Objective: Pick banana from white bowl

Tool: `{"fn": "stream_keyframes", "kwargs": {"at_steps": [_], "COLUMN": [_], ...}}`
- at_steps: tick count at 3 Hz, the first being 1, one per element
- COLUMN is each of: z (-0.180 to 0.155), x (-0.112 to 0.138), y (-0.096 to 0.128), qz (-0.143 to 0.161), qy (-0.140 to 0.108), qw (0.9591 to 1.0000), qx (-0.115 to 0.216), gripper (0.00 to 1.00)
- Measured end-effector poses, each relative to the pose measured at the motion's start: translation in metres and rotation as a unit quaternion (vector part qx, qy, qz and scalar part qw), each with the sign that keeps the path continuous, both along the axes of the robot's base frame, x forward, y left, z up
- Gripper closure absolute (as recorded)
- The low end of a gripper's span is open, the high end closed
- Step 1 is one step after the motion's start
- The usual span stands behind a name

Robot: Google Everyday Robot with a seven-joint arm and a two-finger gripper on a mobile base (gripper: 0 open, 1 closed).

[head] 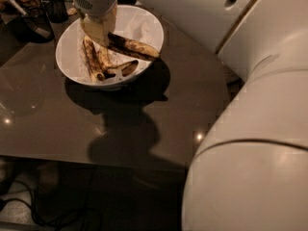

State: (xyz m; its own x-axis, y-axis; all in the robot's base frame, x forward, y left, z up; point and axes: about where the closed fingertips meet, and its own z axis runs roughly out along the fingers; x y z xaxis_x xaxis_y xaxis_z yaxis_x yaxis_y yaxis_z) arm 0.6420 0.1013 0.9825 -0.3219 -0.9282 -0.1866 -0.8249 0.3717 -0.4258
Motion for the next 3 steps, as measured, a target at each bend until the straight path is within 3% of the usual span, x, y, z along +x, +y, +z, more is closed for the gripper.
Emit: {"fn": "stream_keyframes", "kwargs": {"at_steps": [1,3], "z": [0.001,0.023], "x": [0.0,-0.031], "y": [0.0,-0.017], "qz": [0.0,-0.022], "qy": [-0.002,-0.041], "qw": [1.0,0.9989], "qx": [0.0,0.002], "gripper": [1.0,1.0]}}
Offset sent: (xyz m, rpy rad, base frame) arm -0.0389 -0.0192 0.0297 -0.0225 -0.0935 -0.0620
